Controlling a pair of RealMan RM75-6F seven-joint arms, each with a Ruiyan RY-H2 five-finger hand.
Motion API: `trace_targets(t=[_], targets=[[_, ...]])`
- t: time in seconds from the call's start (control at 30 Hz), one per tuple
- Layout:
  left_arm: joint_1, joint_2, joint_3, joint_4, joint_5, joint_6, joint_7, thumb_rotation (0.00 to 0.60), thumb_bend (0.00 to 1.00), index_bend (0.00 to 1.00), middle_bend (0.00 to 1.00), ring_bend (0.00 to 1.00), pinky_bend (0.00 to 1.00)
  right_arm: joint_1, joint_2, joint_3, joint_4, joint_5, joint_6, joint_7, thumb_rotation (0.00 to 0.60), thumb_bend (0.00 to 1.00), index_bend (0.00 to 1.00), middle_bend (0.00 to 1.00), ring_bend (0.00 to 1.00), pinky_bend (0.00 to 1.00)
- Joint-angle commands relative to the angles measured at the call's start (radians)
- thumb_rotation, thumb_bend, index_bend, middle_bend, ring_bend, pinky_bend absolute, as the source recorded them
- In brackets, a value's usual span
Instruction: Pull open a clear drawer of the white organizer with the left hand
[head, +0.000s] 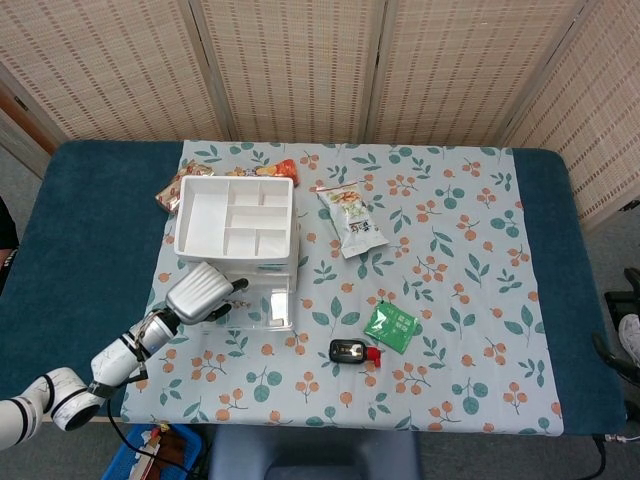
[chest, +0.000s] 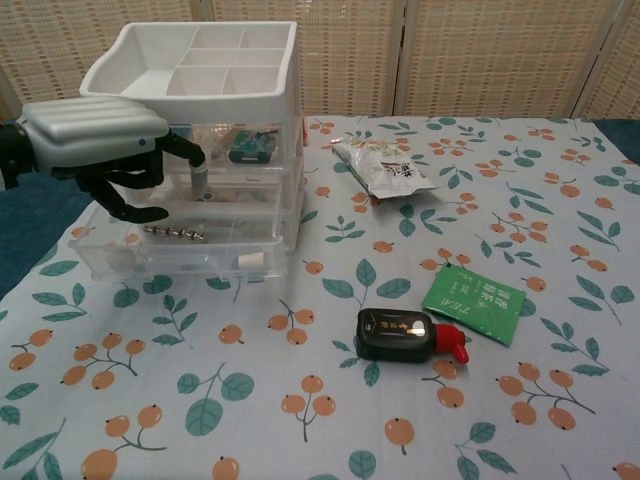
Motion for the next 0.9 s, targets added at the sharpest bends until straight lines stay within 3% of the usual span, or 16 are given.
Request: trace_targets(t=[0.03, 0.37, 0.9], targets=[[0.0, -0.005, 0.004, -0.009, -0.023, -0.013, 0.015, 0.6, 0.32, 0.39, 0.96, 0.98, 1.0, -0.001, -0.002, -0.001, 0.002, 0.001, 0.0, 0.001, 0.6, 0.28, 0.04, 0.08, 0.07, 0.21], [0.005, 0.003, 0.001, -0.069, -0.144, -0.072, 0.064, 0.6, 0.32, 0.4, 0.96, 0.98, 1.0, -0.003, -0.006, -0.001, 0.008, 0.005, -0.003, 0.006, 0.6, 0.28, 0.04, 0.08, 0.07, 0.21], [0.02, -0.052, -0.015, -0.059, -0.251, -0.049, 0.145, 0.6, 0.32, 0.41, 0.96, 0.98, 1.0, -0.004, -0.011, -0.001, 0.015, 0.01, -0.007, 0.009, 0.6, 0.28, 0.04, 0.08, 0.07, 0.21]])
